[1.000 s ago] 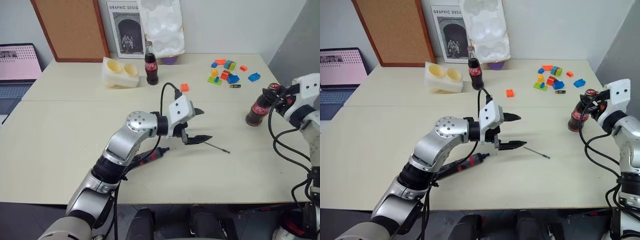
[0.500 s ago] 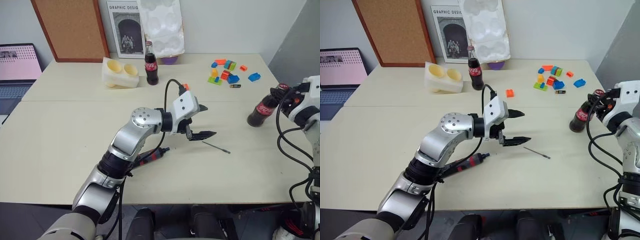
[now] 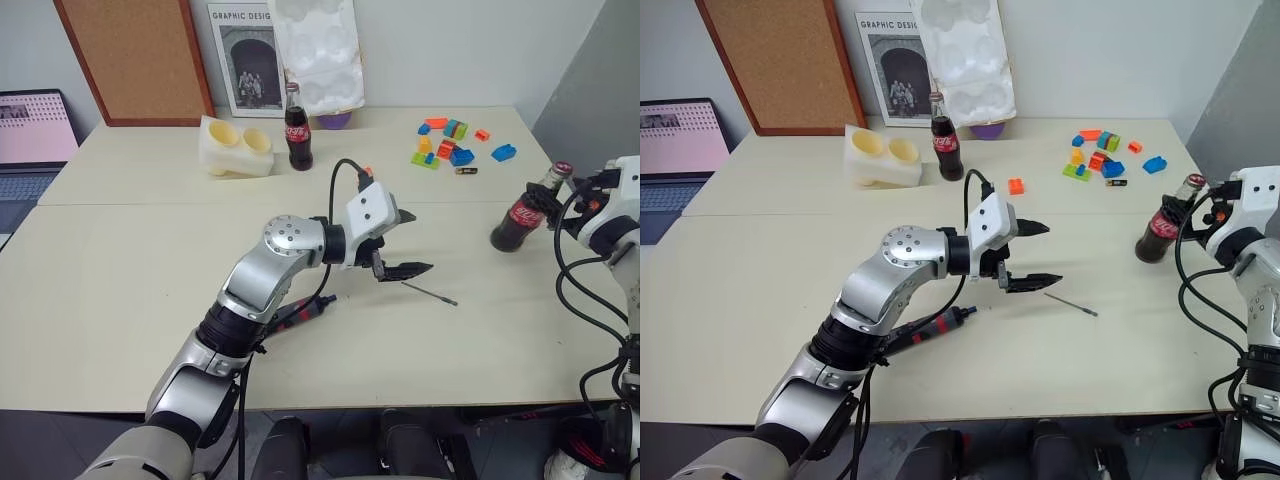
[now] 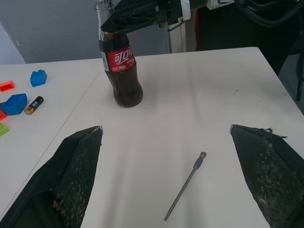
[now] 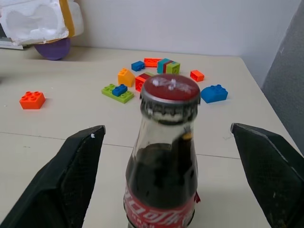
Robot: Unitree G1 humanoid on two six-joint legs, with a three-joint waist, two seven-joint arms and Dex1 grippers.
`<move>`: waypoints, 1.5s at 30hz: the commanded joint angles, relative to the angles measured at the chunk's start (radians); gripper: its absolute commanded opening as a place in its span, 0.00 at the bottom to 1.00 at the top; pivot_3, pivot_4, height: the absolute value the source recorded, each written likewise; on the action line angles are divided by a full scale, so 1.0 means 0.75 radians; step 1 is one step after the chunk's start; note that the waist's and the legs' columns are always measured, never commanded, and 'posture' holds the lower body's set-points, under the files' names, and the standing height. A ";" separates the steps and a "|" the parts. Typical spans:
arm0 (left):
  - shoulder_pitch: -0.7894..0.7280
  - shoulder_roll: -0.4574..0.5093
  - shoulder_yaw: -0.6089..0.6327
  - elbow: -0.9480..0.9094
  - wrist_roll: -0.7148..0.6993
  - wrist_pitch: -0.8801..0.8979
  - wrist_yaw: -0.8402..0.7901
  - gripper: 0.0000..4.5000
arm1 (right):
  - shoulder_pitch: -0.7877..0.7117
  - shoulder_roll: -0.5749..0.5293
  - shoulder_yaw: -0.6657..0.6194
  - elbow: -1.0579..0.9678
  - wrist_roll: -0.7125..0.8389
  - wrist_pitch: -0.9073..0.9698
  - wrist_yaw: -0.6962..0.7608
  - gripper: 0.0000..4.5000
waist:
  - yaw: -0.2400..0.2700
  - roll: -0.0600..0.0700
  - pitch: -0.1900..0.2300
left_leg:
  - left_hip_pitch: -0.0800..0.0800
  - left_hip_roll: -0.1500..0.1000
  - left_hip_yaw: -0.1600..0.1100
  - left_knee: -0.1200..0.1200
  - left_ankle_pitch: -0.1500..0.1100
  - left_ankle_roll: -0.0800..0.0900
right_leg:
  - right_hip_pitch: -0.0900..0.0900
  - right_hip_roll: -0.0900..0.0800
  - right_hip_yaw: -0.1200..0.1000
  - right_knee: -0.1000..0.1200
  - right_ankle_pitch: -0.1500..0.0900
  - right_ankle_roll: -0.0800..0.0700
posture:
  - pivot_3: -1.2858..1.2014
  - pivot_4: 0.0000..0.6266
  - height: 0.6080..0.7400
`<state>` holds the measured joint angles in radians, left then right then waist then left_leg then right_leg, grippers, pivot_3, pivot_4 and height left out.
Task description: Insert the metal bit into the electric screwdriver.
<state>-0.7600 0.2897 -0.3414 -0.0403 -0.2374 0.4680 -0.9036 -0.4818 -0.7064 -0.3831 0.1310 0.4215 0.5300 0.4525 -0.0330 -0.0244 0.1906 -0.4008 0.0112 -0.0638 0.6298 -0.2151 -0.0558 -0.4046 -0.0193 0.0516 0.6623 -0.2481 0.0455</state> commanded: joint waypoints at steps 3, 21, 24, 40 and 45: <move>-0.017 -0.002 0.062 -0.071 -0.057 0.018 -0.016 1.00 | 0.028 -0.030 -0.086 -0.120 0.058 0.035 0.014 0.99 | 0.000 0.000 0.000 | 0.000 0.000 0.000 0.000 0.000 0.000 | 0.000 0.000 0.000 0.000 0.000 0.000 | 0.52 0.24 1.00; 0.087 0.683 0.277 -0.347 -0.128 0.440 -0.174 1.00 | 0.751 -0.364 -0.278 -1.031 0.513 0.303 0.623 0.99 | -0.010 0.000 0.000 | 0.001 0.002 0.000 0.000 0.000 0.000 | 0.000 0.001 0.000 0.000 -0.001 0.001 | 0.52 0.24 1.00; 0.098 0.785 0.296 -0.366 -0.155 0.477 -0.227 1.00 | 0.724 -0.396 -0.204 -1.069 0.526 0.290 0.662 0.99 | -0.004 -0.004 0.002 | 0.001 0.002 0.000 0.001 0.000 0.000 | 0.000 0.001 0.000 -0.001 -0.001 0.000 | 0.52 0.24 1.00; 0.115 0.950 -0.076 -0.499 -0.055 0.603 -0.369 1.00 | 0.676 -0.394 0.042 -1.147 0.496 0.217 0.694 0.99 | 0.004 -0.011 0.007 | -0.002 0.002 -0.001 0.000 0.000 0.000 | 0.000 0.000 -0.002 -0.004 -0.005 -0.006 | 0.52 0.24 1.00; 0.039 0.847 -0.203 -0.416 0.026 0.671 -0.309 1.00 | 0.700 -0.359 0.055 -1.203 0.520 0.227 0.639 0.99 | 0.005 -0.012 0.007 | -0.001 0.002 -0.003 0.000 0.000 0.000 | 0.000 0.000 -0.004 -0.002 -0.005 -0.006 | 0.52 0.24 1.00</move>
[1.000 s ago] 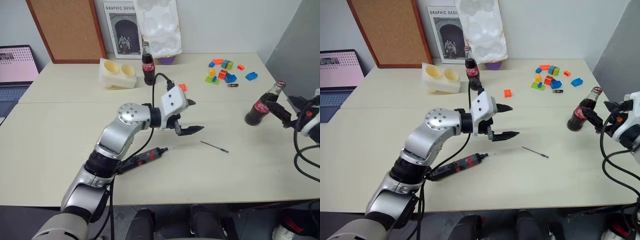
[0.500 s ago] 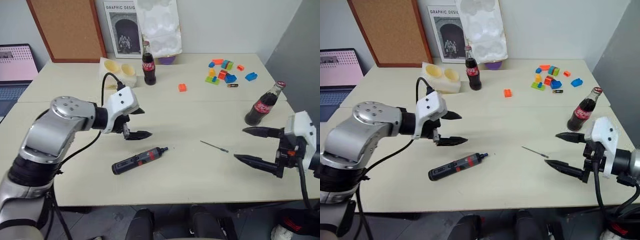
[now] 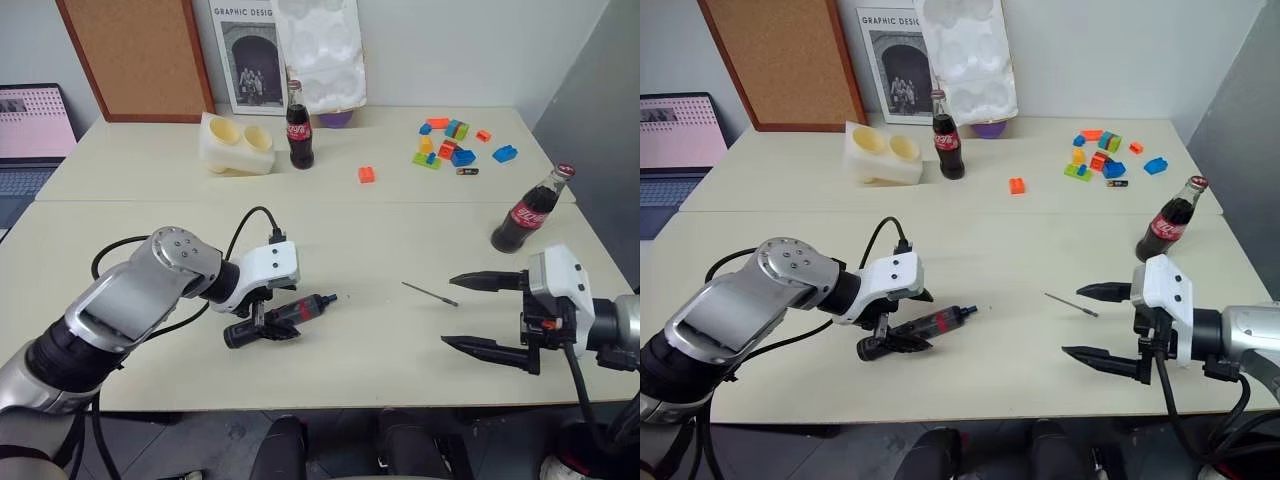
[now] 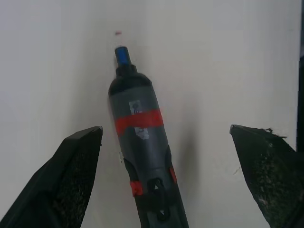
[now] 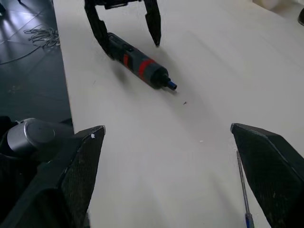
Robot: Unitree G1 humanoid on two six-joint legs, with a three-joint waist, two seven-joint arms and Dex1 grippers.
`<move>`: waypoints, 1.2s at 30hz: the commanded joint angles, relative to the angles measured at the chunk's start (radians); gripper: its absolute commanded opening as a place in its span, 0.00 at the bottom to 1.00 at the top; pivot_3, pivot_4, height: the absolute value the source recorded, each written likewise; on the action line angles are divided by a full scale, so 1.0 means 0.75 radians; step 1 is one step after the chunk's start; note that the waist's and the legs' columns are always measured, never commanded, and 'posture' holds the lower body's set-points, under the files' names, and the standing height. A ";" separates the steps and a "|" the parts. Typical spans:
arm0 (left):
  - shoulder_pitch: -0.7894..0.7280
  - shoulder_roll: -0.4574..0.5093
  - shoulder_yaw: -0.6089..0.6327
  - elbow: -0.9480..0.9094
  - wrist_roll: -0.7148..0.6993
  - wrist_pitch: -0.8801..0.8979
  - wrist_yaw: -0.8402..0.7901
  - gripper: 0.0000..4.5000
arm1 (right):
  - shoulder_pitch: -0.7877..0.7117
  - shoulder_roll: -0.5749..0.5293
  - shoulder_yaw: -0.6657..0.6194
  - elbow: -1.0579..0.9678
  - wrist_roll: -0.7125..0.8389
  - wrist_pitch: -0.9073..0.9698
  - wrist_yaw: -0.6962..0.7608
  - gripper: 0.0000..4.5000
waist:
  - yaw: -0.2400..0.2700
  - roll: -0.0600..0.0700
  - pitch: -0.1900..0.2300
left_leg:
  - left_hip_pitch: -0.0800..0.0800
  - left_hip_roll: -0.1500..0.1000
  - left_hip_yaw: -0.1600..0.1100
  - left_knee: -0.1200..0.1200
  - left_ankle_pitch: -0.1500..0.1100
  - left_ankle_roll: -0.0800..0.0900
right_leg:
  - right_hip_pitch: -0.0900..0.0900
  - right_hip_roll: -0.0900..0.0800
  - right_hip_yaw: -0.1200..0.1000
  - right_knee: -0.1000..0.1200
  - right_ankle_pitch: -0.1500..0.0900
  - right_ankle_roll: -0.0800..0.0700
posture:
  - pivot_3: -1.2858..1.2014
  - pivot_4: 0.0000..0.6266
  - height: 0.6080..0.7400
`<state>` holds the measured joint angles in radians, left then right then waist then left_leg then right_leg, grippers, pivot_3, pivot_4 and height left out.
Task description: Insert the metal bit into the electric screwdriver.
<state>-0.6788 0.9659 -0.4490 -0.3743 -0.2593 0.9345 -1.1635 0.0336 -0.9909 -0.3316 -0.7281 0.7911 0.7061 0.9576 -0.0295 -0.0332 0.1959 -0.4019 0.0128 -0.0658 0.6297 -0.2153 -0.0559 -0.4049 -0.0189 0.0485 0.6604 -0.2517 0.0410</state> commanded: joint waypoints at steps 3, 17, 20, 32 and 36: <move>-0.126 -0.128 -0.136 0.083 0.113 0.077 0.078 1.00 | 0.022 0.046 0.009 -0.071 0.020 -0.017 -0.061 0.99 | 0.000 0.000 0.000 | 0.000 0.000 0.000 0.000 0.000 0.000 | 0.000 0.000 0.000 0.000 0.001 0.002 | 0.52 0.24 1.00; -0.218 -0.249 -0.286 0.231 0.217 0.054 0.073 1.00 | 0.011 0.068 0.068 -0.084 0.017 -0.028 -0.102 0.99 | -0.001 0.000 0.000 | 0.000 0.000 -0.001 0.000 0.000 0.000 | 0.000 0.000 -0.001 0.001 0.003 0.005 | 0.52 0.24 1.00; -0.220 -0.259 -0.304 0.246 0.243 0.027 0.069 1.00 | 0.012 0.070 0.074 -0.086 0.013 -0.032 -0.106 0.99 | -0.001 0.000 0.000 | 0.000 0.000 -0.001 0.000 0.000 0.000 | 0.000 0.000 -0.001 0.001 0.003 0.005 | 0.52 0.24 1.00; -0.182 -0.316 -0.323 0.271 0.282 -0.007 0.055 0.57 | 0.017 0.068 0.079 -0.093 0.003 -0.041 -0.131 1.00 | 0.000 0.000 0.000 | 0.000 -0.001 -0.001 0.001 0.000 0.000 | 0.000 0.000 -0.001 0.002 0.003 0.005 | 0.52 0.24 1.00; -0.159 -0.291 -0.330 0.252 0.294 -0.026 0.033 0.41 | 0.014 0.061 0.072 -0.093 0.000 -0.040 -0.133 1.00 | 0.000 0.000 0.000 | 0.000 -0.001 -0.001 0.001 0.000 0.000 | 0.000 0.000 -0.001 0.003 0.003 0.005 | 0.52 0.24 1.00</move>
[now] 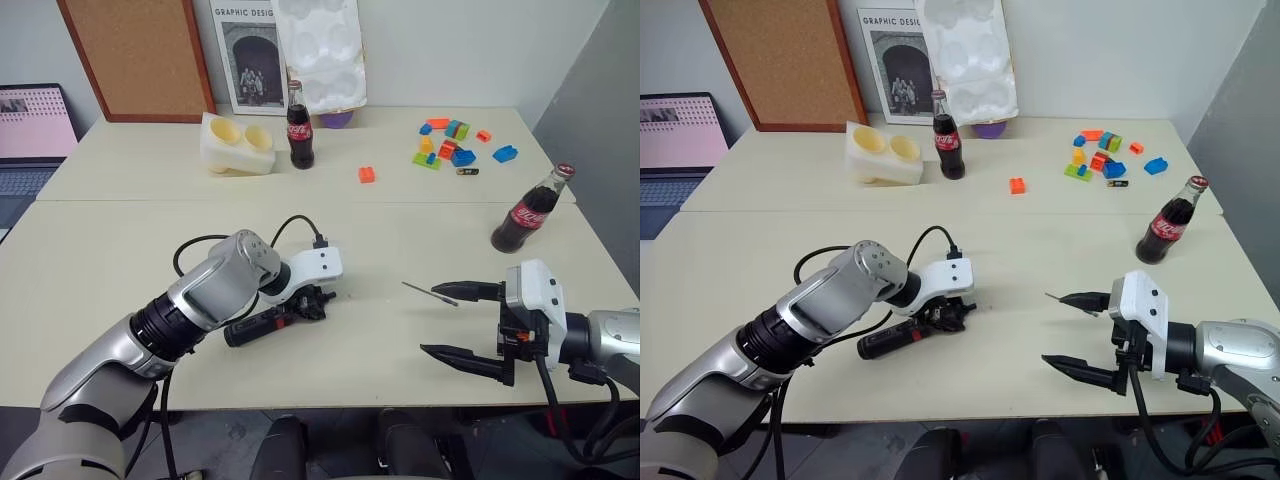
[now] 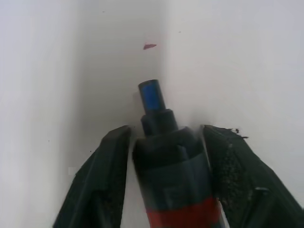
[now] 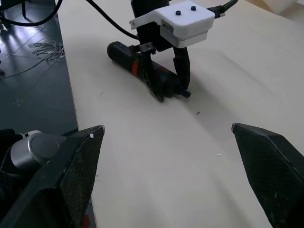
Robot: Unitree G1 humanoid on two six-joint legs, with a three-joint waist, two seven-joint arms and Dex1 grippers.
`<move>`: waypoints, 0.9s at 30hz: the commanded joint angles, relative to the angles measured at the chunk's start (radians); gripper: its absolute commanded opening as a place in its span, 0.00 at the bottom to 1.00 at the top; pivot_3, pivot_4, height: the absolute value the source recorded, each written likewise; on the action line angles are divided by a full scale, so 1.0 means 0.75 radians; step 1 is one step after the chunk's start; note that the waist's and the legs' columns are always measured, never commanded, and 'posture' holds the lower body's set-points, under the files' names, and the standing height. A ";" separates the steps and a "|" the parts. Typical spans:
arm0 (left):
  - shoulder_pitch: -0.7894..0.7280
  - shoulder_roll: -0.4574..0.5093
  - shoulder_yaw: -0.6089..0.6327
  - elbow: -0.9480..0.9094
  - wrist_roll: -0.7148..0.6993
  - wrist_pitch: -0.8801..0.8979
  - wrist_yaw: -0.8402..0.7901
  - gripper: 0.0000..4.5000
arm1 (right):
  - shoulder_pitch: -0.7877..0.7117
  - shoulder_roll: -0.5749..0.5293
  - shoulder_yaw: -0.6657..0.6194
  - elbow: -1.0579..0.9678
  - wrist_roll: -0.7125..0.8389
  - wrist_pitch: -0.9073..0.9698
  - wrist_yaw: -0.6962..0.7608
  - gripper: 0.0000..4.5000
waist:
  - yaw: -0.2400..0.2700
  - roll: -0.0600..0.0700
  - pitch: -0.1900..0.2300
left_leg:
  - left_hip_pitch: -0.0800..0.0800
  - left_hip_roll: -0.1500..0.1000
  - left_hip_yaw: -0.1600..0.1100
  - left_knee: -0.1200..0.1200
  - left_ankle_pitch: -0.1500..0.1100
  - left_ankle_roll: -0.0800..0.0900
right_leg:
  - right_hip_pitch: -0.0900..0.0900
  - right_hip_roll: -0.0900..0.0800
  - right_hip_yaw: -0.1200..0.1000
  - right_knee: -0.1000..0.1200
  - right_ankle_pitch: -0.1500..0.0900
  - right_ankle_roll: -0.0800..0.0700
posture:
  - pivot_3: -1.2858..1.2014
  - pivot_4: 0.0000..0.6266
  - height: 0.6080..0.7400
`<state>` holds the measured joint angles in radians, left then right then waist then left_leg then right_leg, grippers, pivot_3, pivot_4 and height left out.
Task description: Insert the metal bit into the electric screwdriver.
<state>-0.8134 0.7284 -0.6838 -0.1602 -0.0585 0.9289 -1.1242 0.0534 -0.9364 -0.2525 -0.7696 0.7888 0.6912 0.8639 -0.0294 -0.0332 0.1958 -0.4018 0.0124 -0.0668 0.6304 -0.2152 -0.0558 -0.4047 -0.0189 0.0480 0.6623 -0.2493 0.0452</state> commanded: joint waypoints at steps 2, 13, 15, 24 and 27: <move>0.027 0.032 -0.012 -0.038 0.029 -0.023 -0.024 0.38 | -0.014 -0.012 -0.034 -0.040 0.004 -0.019 -0.012 1.00 | -0.001 0.000 0.000 | 0.000 0.000 0.000 0.000 0.000 0.000 | 0.000 0.000 0.000 0.000 0.000 0.000 | 0.52 0.24 1.00; -0.048 -0.049 0.239 0.040 -0.010 -0.144 0.091 0.37 | -0.063 -0.012 -0.057 -0.034 0.060 -0.001 -0.036 1.00 | 0.000 0.000 0.000 | 0.000 0.000 0.000 0.000 0.000 0.000 | 0.000 0.000 0.000 0.001 0.000 0.000 | 0.52 0.24 1.00; -0.095 -0.110 0.346 0.091 -0.028 -0.154 0.168 0.37 | -0.080 -0.005 -0.068 -0.030 0.091 0.006 -0.044 1.00 | 0.006 0.000 0.000 | 0.000 0.000 -0.001 0.002 0.000 0.000 | 0.000 0.000 -0.001 0.001 0.000 0.000 | 0.52 0.24 1.00; -0.141 -0.406 0.737 0.159 -0.151 -0.170 0.488 0.37 | -0.163 0.004 -0.076 0.021 0.121 0.008 -0.085 1.00 | 0.004 0.000 0.000 | -0.005 -0.001 -0.003 0.004 0.000 0.000 | 0.000 -0.001 -0.003 -0.001 0.001 0.001 | 0.52 0.24 1.00; -0.106 -0.552 0.806 0.172 -0.179 -0.298 0.609 0.37 | -0.213 0.022 -0.055 0.062 0.097 -0.002 -0.114 1.00 | 0.005 0.000 0.000 | -0.004 -0.001 -0.004 0.004 0.000 0.000 | 0.000 -0.001 -0.004 0.000 0.001 0.001 | 0.52 0.24 1.00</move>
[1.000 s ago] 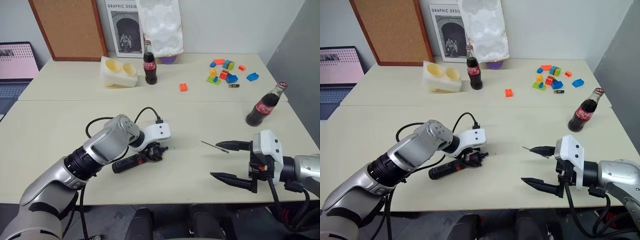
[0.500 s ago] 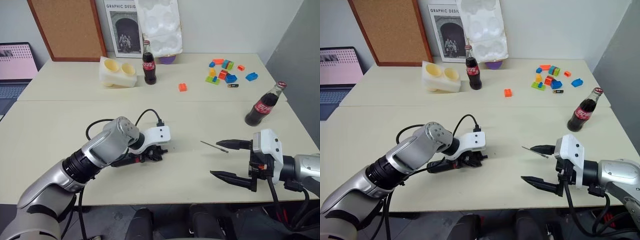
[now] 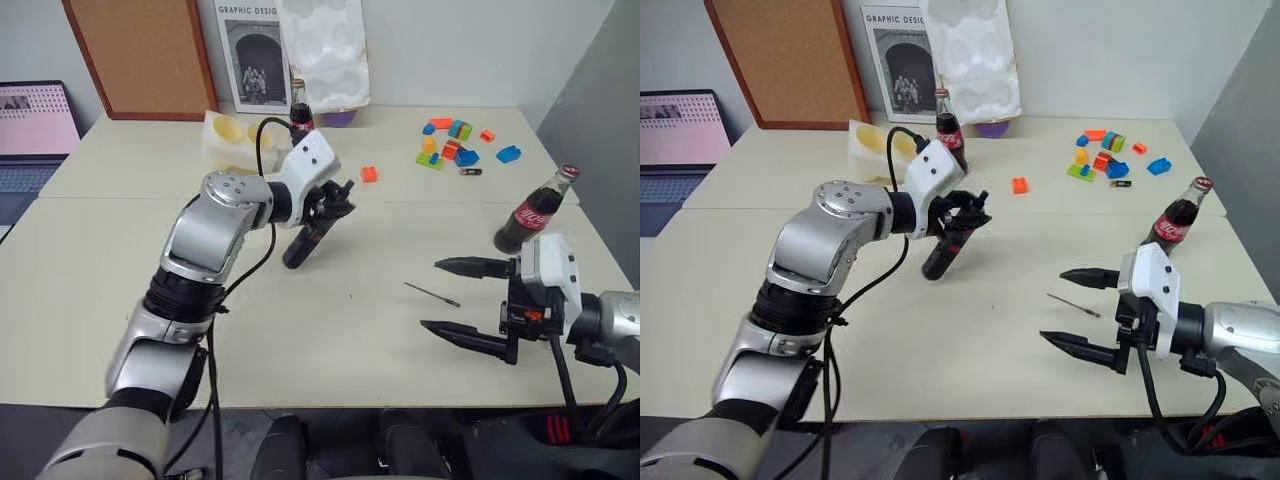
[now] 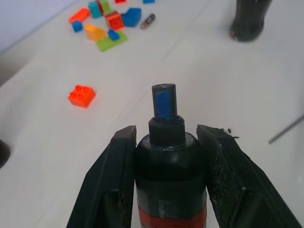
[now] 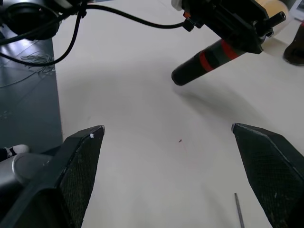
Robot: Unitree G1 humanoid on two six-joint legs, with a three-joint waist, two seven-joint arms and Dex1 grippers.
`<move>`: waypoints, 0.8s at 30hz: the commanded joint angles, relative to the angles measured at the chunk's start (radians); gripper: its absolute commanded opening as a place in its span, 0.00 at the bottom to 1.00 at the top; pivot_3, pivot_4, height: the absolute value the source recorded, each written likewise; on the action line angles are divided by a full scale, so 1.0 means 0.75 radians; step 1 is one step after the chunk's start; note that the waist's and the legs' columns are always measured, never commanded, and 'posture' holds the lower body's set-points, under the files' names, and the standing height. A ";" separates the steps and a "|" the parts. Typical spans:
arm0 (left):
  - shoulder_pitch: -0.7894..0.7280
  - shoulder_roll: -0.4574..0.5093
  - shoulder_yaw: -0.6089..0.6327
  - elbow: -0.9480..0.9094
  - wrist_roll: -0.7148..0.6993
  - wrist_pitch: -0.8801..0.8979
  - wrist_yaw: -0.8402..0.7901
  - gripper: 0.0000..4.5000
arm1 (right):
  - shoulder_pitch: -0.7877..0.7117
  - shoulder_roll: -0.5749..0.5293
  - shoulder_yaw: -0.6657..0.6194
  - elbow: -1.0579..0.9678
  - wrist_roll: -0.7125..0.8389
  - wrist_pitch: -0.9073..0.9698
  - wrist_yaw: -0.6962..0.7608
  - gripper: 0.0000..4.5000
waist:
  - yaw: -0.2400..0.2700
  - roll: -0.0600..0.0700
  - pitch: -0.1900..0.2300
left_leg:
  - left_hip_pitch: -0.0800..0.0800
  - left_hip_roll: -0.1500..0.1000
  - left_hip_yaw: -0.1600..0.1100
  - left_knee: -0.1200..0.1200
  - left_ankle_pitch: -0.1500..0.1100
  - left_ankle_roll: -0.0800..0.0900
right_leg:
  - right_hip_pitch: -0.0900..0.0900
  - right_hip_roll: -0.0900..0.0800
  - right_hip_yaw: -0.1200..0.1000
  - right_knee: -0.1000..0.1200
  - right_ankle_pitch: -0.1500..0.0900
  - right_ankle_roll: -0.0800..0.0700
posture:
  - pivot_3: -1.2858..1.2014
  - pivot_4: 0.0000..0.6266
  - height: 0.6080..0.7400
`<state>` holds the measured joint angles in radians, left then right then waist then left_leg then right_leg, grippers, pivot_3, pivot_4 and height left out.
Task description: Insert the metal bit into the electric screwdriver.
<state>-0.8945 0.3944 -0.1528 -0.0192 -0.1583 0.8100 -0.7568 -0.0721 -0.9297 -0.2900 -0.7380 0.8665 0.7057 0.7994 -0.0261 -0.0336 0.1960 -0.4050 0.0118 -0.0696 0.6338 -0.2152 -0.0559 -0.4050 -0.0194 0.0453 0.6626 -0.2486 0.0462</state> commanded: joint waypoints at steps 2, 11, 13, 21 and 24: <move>0.052 -0.243 0.137 0.023 -0.051 -0.287 0.227 0.37 | -0.127 0.055 0.045 0.052 -0.056 -0.018 -0.114 1.00 | 0.001 0.000 0.000 | 0.000 0.000 0.000 0.001 0.000 0.000 | 0.000 0.000 0.001 0.000 0.001 0.001 | 0.52 0.24 1.00; 0.243 -0.468 0.078 0.089 -0.008 -0.701 0.366 0.37 | -0.210 0.090 0.117 0.072 -0.167 -0.008 -0.206 1.00 | 0.000 0.000 0.000 | 0.001 -0.001 0.001 0.002 0.000 0.000 | 0.001 0.000 0.003 0.000 0.002 0.002 | 0.52 0.24 1.00; 0.283 -0.491 0.063 0.094 -0.004 -0.730 0.384 0.37 | -0.205 0.085 0.099 0.066 -0.148 0.002 -0.197 1.00 | 0.001 0.000 0.000 | 0.001 -0.001 0.001 0.002 0.000 0.000 | 0.001 0.000 0.003 0.000 0.002 0.002 | 0.52 0.24 1.00; 0.542 -0.427 -0.013 0.019 0.023 -0.865 0.320 0.37 | -0.212 0.035 0.083 0.073 -0.137 0.036 -0.164 1.00 | 0.002 0.002 -0.001 | 0.002 -0.001 0.002 0.003 0.000 0.000 | 0.002 0.000 0.004 0.001 0.002 0.002 | 0.52 0.24 1.00; 0.574 -0.407 -0.023 0.005 0.024 -0.880 0.316 0.37 | -0.213 0.024 0.085 0.084 -0.146 0.031 -0.144 1.00 | 0.002 0.002 -0.001 | 0.005 -0.001 0.002 0.003 0.000 0.000 | 0.005 0.000 0.003 0.001 0.003 0.002 | 0.52 0.24 1.00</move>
<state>-0.4840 0.0802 -0.1495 -0.0035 -0.1499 0.1494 -0.5110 -0.2145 -0.8948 -0.1959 -0.6623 0.7539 0.7372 0.6779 -0.0243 -0.0323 0.1950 -0.4003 0.0110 -0.0684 0.6362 -0.2150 -0.0560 -0.3995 -0.0196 0.0476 0.6630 -0.2467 0.0477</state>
